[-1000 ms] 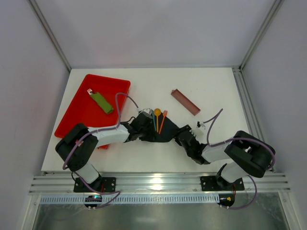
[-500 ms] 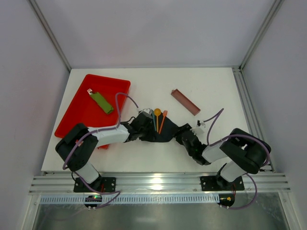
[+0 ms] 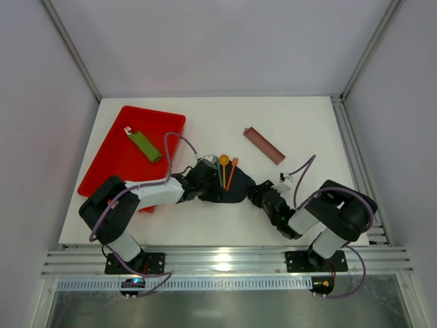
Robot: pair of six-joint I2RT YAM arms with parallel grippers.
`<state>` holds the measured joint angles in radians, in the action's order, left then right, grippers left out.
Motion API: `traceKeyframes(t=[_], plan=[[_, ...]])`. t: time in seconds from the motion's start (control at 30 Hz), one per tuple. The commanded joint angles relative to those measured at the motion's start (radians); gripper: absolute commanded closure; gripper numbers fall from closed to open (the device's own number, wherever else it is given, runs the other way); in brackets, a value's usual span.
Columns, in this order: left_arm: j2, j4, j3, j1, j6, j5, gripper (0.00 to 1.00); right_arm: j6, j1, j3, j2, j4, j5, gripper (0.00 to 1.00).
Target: Place the utensils on the paper napkin and roll it up
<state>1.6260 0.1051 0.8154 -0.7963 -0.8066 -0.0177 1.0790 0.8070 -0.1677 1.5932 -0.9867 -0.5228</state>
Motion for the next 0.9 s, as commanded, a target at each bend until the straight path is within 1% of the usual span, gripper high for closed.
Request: traceKeyframes(t=[0.0,0.17,0.47,0.57,0.6,0.63,0.7,0.73,0.87], plan=[[0.005,-0.01,-0.001,0.005,-0.006,0.007,0.7,-0.085,-0.008,0.01,0.057,-0.191,0.016,0.71],[-0.002,-0.002,-0.004,0.005,-0.003,0.002,0.7,-0.05,-0.014,0.005,0.114,-0.23,0.029,0.64],[0.009,-0.007,0.001,0.005,-0.005,0.004,0.7,-0.073,-0.02,0.004,0.09,-0.248,0.017,0.6],[0.009,-0.005,-0.001,0.005,-0.003,0.004,0.7,-0.074,-0.02,0.01,0.08,-0.254,0.017,0.52],[0.008,-0.004,0.001,0.005,-0.003,0.004,0.7,-0.071,-0.019,0.013,0.079,-0.254,0.015,0.51],[0.008,-0.004,0.001,0.005,-0.003,0.004,0.7,-0.071,-0.02,0.011,0.08,-0.254,0.015,0.52],[0.008,-0.004,0.001,0.005,-0.005,0.004,0.7,-0.067,-0.022,0.013,0.083,-0.257,0.014,0.56],[0.008,-0.005,0.001,0.005,-0.005,0.004,0.7,-0.065,-0.022,0.013,0.086,-0.256,0.012,0.62],[0.009,-0.005,0.001,0.005,-0.005,0.005,0.7,-0.05,-0.029,0.017,0.094,-0.27,0.007,0.7]])
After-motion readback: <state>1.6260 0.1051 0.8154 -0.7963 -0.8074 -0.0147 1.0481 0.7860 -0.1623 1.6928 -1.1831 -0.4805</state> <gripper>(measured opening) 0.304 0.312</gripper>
